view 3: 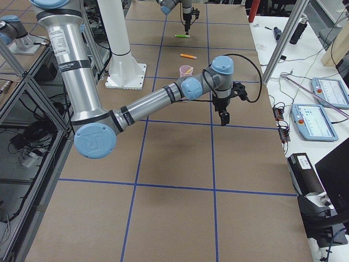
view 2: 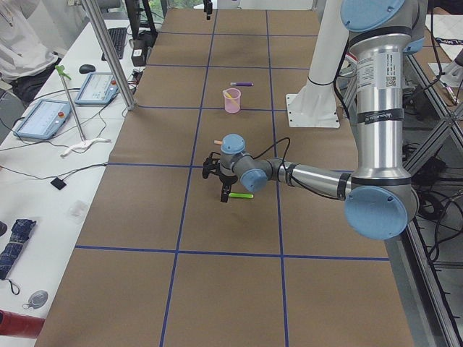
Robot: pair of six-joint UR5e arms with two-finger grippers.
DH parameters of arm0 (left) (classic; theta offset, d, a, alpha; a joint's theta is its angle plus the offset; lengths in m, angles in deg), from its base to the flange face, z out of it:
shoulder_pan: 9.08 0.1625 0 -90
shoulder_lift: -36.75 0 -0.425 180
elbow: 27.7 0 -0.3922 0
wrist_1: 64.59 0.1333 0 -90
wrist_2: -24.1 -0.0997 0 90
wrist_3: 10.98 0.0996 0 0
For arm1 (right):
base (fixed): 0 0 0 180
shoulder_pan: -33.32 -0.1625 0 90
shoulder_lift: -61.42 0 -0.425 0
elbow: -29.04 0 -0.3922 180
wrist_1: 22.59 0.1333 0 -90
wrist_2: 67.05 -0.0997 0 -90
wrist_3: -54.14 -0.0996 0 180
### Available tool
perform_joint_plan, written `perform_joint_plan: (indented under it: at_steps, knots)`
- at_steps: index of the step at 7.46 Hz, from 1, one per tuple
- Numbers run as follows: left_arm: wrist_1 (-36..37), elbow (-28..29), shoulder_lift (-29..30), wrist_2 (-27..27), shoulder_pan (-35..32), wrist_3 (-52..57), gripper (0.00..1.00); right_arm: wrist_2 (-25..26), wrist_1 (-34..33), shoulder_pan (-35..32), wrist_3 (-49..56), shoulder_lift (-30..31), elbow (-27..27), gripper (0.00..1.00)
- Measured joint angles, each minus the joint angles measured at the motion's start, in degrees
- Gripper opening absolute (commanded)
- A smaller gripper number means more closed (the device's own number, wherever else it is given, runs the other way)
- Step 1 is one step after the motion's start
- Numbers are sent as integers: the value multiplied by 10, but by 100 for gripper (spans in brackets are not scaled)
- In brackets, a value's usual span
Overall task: Collect pens into pen holder
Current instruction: 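Lower the left gripper onto the green marker while the right arm withdraws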
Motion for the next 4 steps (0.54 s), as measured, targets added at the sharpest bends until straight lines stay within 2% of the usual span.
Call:
perform_joint_plan:
  at_steps: [1, 4]
  knots:
    - [1, 0, -1, -3, 9, 0, 48, -2, -1, -2, 3, 4, -1, 100]
    - [2, 0, -2, -4, 22, 1, 46, -1, 0, -3, 4, 9, -3, 100]
